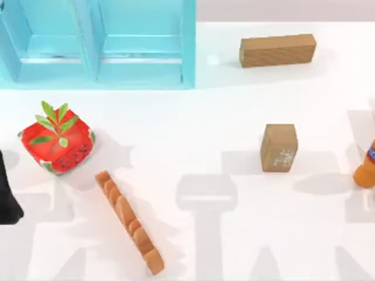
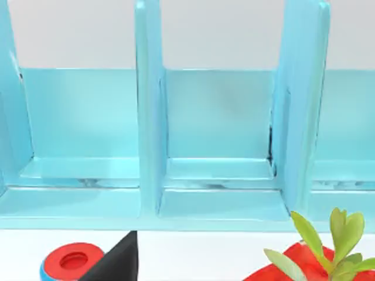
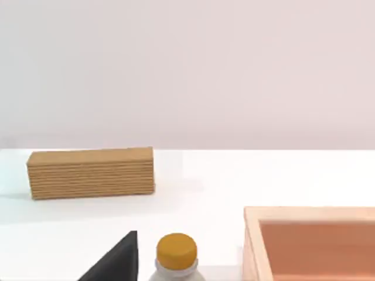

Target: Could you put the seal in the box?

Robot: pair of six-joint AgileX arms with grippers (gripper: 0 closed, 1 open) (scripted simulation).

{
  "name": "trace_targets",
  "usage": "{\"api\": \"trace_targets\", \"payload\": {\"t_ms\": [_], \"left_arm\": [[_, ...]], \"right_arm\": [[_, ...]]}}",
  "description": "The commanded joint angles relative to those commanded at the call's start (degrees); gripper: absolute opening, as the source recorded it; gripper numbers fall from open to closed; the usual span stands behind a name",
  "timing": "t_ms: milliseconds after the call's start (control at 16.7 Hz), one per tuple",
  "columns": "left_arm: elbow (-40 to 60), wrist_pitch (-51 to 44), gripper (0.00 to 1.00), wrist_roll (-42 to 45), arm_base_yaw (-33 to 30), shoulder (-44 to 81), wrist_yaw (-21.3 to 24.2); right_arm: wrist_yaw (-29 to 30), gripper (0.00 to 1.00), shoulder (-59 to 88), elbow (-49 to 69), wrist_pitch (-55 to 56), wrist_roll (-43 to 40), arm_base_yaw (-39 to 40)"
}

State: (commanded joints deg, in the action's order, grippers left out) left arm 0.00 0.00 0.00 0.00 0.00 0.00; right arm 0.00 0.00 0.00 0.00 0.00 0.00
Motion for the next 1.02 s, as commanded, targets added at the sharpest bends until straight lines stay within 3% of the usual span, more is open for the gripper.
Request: {"api": "trace_targets", "payload": {"t_ms": [240, 480, 1020], "left_arm": [[0.0, 0.0, 1.0, 0.0, 0.0, 0.0, 0.0], [0.0, 0.0, 1.0, 0.0, 0.0, 0.0, 0.0], [0.0, 0.0, 1.0, 0.0, 0.0, 0.0, 0.0]], "right_arm": [[0.0, 1.0, 1.7, 1.6, -1.6, 0.4, -0.2], [0.3, 1.0, 12.2, 11.9, -11.0, 2.7, -1.1], [1.2, 1.0, 62.4, 61.9, -44.6, 12.7, 1.0]]}}
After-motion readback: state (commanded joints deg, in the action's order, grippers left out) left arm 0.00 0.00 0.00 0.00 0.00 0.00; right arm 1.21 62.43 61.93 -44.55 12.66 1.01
